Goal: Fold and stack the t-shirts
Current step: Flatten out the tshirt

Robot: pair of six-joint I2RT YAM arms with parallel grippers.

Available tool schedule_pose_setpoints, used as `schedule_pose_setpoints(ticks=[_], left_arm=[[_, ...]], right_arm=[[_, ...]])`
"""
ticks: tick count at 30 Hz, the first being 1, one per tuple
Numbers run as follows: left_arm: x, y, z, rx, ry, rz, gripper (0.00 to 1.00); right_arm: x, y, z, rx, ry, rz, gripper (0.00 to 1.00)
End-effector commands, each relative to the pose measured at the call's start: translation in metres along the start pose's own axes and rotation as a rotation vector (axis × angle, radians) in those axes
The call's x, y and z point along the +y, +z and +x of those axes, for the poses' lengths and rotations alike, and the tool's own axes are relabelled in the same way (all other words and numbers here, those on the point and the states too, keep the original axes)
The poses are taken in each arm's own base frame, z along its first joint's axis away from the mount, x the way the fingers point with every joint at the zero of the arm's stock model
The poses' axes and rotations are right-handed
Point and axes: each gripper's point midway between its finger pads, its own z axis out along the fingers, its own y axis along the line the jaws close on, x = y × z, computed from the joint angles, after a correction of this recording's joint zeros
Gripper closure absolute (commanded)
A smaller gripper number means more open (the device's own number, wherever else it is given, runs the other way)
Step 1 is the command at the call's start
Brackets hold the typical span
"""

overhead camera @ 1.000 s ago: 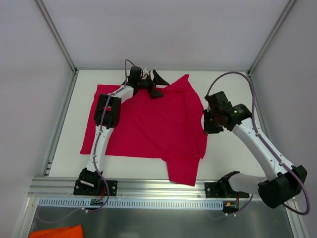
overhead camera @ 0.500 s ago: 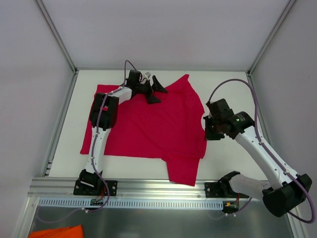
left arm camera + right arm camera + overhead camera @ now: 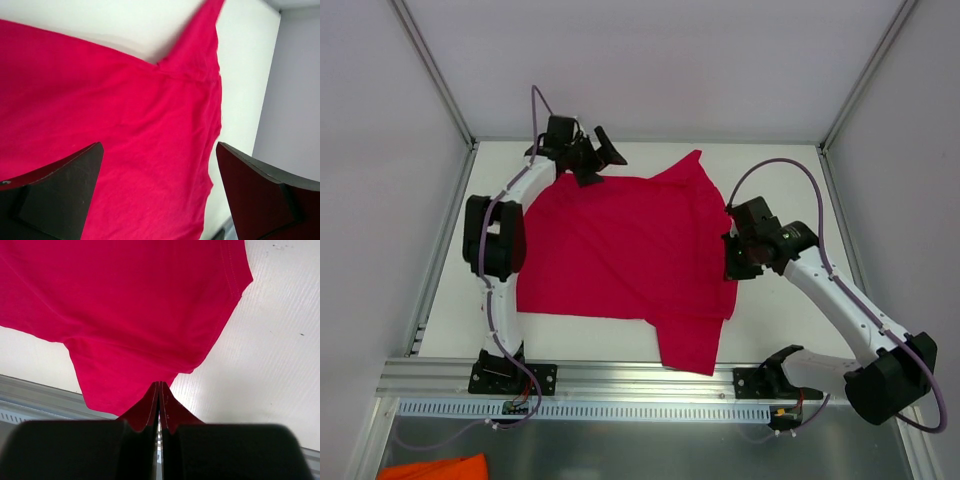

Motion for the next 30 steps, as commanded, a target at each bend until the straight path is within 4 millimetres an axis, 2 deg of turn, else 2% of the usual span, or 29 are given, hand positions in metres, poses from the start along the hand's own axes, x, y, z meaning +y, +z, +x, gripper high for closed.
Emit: schedule_pose_setpoints(ticks=[1,3,6,10,11,12,13,14,15,16,17,19,20,21,22,23,24,25,26,27,28,29,30], left_arm=[[0.057,-0.035,0.014,-0.039,-0.118,-0.259,0.01],[0.063,-0.043,0.024,-0.049,-0.148,-0.275,0.01],[0.071,-0.06,0.052,-0.046,-0.227,-0.293,0.01],[0.079,-0.066,0.074,-0.016,-0.249,-0.301,0.01],[0.082,-0.066,0.078,-0.008,-0.251,-0.306,0.01],[0.083,-0.067,0.08,-0.001,-0.25,-0.31,0.01],[0.084,-0.068,0.083,0.006,-0.25,-0.313,0.01],[0.084,-0.069,0.084,0.008,-0.25,-0.313,0.01],[0.087,-0.073,0.089,0.008,-0.252,-0.321,0.01],[0.089,-0.075,0.091,0.005,-0.252,-0.328,0.01],[0.095,-0.079,0.098,0.006,-0.256,-0.346,0.01],[0.101,-0.083,0.106,0.006,-0.261,-0.361,0.01],[0.106,-0.088,0.116,0.015,-0.272,-0.369,0.01],[0.108,-0.088,0.118,0.007,-0.271,-0.367,0.01],[0.109,-0.089,0.121,0.007,-0.27,-0.36,0.01],[0.112,-0.091,0.127,0.013,-0.276,-0.364,0.01],[0.112,-0.093,0.128,0.013,-0.273,-0.364,0.01],[0.108,-0.095,0.126,0.008,-0.258,-0.353,0.01],[0.106,-0.097,0.125,0.004,-0.248,-0.343,0.01],[0.101,-0.098,0.122,-0.004,-0.232,-0.322,0.01],[0.09,-0.103,0.115,-0.024,-0.204,-0.292,0.01],[0.086,-0.106,0.112,-0.03,-0.171,-0.281,0.01],[0.08,-0.11,0.108,-0.044,-0.154,-0.268,0.01]], right_arm=[[0.008,0.0,-0.009,-0.034,-0.043,-0.042,0.99],[0.009,-0.001,-0.012,-0.042,-0.053,-0.045,0.99],[0.012,-0.001,-0.018,-0.057,-0.066,-0.054,0.99],[0.017,0.002,-0.036,-0.085,-0.077,-0.06,0.99],[0.022,0.0,-0.048,-0.109,-0.08,-0.07,0.99],[0.026,0.012,-0.058,-0.101,-0.086,-0.07,0.99],[0.033,0.008,-0.078,-0.129,-0.08,-0.088,0.99],[0.036,0.013,-0.088,-0.122,-0.078,-0.09,0.99],[0.036,0.032,-0.096,-0.081,-0.092,-0.083,0.99],[0.038,0.038,-0.105,-0.076,-0.088,-0.09,0.99],[0.045,0.045,-0.126,-0.086,-0.084,-0.103,0.99],[0.046,0.049,-0.15,-0.107,-0.07,-0.106,0.99],[0.053,0.038,-0.178,-0.165,-0.067,-0.126,0.99],[0.052,0.054,-0.189,-0.148,-0.056,-0.114,0.96],[0.049,0.056,-0.204,-0.165,-0.036,-0.111,0.94],[0.056,0.045,-0.233,-0.231,-0.029,-0.136,0.91],[0.051,0.069,-0.243,-0.203,-0.011,-0.131,0.88],[0.054,0.076,-0.25,-0.193,0.018,-0.15,0.84],[0.057,0.071,-0.273,-0.24,0.019,-0.164,0.8],[0.051,0.098,-0.275,-0.201,0.032,-0.153,0.73],[0.05,0.105,-0.28,-0.194,0.04,-0.156,0.7],[0.054,0.098,-0.298,-0.236,0.041,-0.18,0.63],[0.049,0.104,-0.305,-0.237,0.056,-0.181,0.59]])
